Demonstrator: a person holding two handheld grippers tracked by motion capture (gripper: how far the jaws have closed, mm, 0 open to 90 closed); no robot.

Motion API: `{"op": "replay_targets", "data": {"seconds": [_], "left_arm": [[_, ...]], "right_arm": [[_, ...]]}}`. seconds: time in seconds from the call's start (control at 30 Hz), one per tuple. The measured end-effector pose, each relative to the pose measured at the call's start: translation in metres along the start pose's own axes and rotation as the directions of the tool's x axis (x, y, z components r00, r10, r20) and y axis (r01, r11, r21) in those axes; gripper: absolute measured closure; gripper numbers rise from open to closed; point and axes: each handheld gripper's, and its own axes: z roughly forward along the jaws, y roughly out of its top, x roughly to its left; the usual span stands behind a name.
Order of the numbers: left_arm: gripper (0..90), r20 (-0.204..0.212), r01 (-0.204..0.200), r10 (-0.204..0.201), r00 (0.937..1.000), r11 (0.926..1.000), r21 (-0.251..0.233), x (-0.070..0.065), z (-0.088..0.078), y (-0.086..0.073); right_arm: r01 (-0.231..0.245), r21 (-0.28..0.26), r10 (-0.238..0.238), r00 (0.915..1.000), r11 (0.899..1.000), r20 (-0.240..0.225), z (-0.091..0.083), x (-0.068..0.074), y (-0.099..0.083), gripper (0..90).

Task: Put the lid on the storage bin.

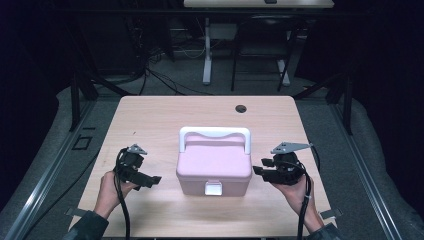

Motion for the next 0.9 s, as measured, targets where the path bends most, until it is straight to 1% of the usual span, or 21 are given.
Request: {"op": "replay_targets", "data": {"seconds": [0.2, 0.33, 0.37, 0.4, 0.43, 0.5, 0.53, 0.6, 0.63, 0.7, 0.8, 0.83, 0.87, 0.9], "left_arm": [[0.2, -0.009, 0.002, -0.002, 1.0, 1.0, -0.002, 0.002, -0.001, -0.001], [0.1, -0.018, 0.007, -0.007, 0.9998, 1.0, -0.005, 0.004, -0.001, -0.002], [0.1, -0.017, 0.007, -0.007, 0.9998, 1.0, -0.003, 0.005, -0.001, -0.003], [0.1, -0.017, 0.007, -0.008, 0.9998, 1.0, -0.005, 0.006, 0.0, -0.003], [0.1, -0.019, 0.008, -0.008, 0.9998, 1.0, -0.005, 0.006, 0.0, -0.003], [0.1, -0.023, 0.011, -0.012, 0.9997, 0.9999, -0.008, 0.007, 0.001, -0.004], [0.1, -0.023, 0.009, -0.009, 0.9997, 0.9999, -0.007, 0.007, 0.001, -0.004], [0.1, -0.032, 0.005, -0.005, 0.9995, 1.0, -0.003, 0.007, 0.003, -0.004], [0.1, -0.035, 0.001, -0.001, 0.9994, 1.0, 0.0, 0.008, 0.003, -0.004], [0.1, -0.042, 0.001, -0.001, 0.9991, 1.0, 0.003, 0.009, 0.004, -0.004], [0.1, -0.041, 0.004, -0.004, 0.9991, 1.0, 0.003, 0.011, 0.005, -0.004], [0.1, -0.044, 0.006, -0.006, 0.999, 1.0, -0.001, 0.011, 0.005, -0.004], [0.1, -0.037, 0.009, -0.009, 0.9993, 1.0, -0.001, 0.012, 0.005, -0.005], [0.1, -0.044, 0.009, -0.009, 0.999, 1.0, -0.002, 0.013, 0.004, -0.005]], "right_arm": [[-0.01, 0.01, 0.01, 0.9999, 1.0, 0.011, -0.002, -0.005, -0.005, 38.7], [-0.016, 0.012, 0.015, 0.9987, 1.0, 0.05, -0.005, -0.012, -0.012, 28.4], [-0.028, 0.008, 0.028, 0.9979, 1.0, 0.058, -0.006, -0.014, -0.015, 26.5], [-0.027, 0.019, 0.026, 0.9971, 0.999, 0.072, -0.007, -0.018, -0.017, 23.5], [-0.036, 0.022, 0.034, 0.9955, 0.999, 0.088, -0.008, -0.021, -0.02, 20.7], [-0.07, 0.029, 0.066, 0.9931, 0.997, 0.096, -0.009, -0.028, -0.028, 16.6], [-0.079, 0.035, 0.074, 0.9907, 0.996, 0.114, -0.008, -0.031, -0.031, 14.1], [-0.101, 0.044, 0.095, 0.9875, 0.994, 0.126, -0.008, -0.037, -0.039, 11.5], [-0.1, 0.057, 0.091, 0.9853, 0.993, 0.145, -0.008, -0.04, -0.041, 8.8], [-0.106, 0.065, 0.095, 0.9839, 0.992, 0.151, -0.008, -0.043, -0.045, 4.5], [-0.117, 0.082, 0.103, 0.9819, 0.99, 0.159, -0.006, -0.046, -0.048, 0.4], [-0.123, 0.082, 0.109, 0.9809, 0.989, 0.161, -0.005, -0.047, -0.049, 0.0], [-0.119, 0.09, 0.103, 0.9806, 0.989, 0.167, -0.004, -0.048, -0.05, 0.0], [-0.119, 0.1, 0.101, 0.9806, 0.988, 0.168, -0.003, -0.049, -0.05, 0.0]]}}
